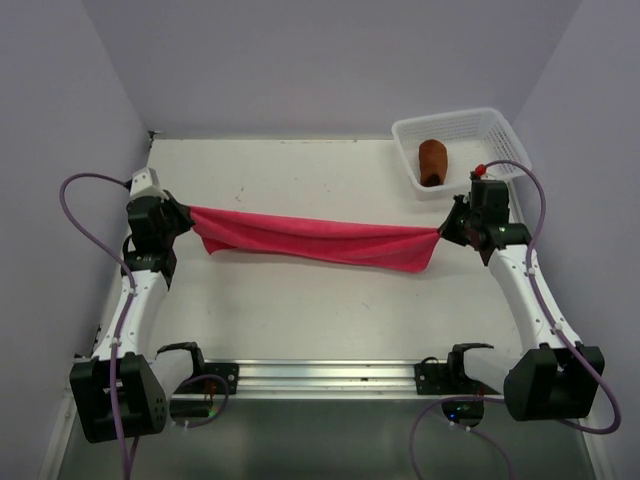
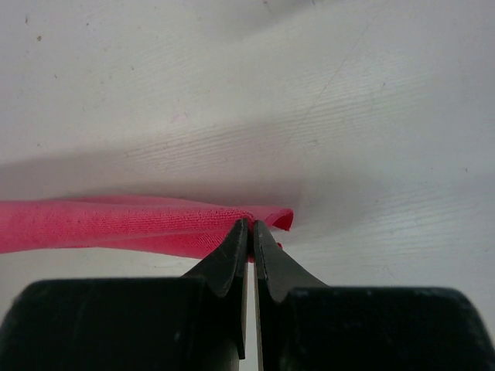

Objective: Roll the towels
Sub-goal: Fold the towel

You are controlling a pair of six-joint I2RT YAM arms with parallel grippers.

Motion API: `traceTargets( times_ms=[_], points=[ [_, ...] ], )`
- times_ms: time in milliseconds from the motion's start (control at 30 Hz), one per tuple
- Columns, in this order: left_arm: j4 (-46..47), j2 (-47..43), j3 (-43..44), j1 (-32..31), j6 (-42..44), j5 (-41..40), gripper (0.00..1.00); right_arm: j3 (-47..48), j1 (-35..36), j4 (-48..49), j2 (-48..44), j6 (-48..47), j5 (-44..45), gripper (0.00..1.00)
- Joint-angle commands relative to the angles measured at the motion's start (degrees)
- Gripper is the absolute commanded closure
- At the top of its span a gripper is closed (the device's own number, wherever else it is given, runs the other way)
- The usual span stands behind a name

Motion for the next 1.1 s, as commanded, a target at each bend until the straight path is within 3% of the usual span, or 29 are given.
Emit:
traceTargets(
  times_ms=[0,233,567,1067],
  points=[
    [3.13,-0.2,-0.49,0.87,-1.04,0.59,1.0,1.1,-0.29,-1.13,0.2,0.16,-0.5,1.0],
    [2.87,-2.92,-1.01,0.87,-1.92,-0.46,1.0,2.06,-0.29,-2.27,-0.41,0.24,-0.5,1.0],
    [-0.38,-13.37,-3.47,0.87,-3.41,-4.86,1.0,0.22,-0.29,-6.4,-6.29,0.42,-1.73,1.0],
    [-17.86,-25.95,-5.15,0.87,-5.0,-9.42,1.0,-5.05,-0.29,-15.72,-19.39,1.03,-6.91,1.0]
  ],
)
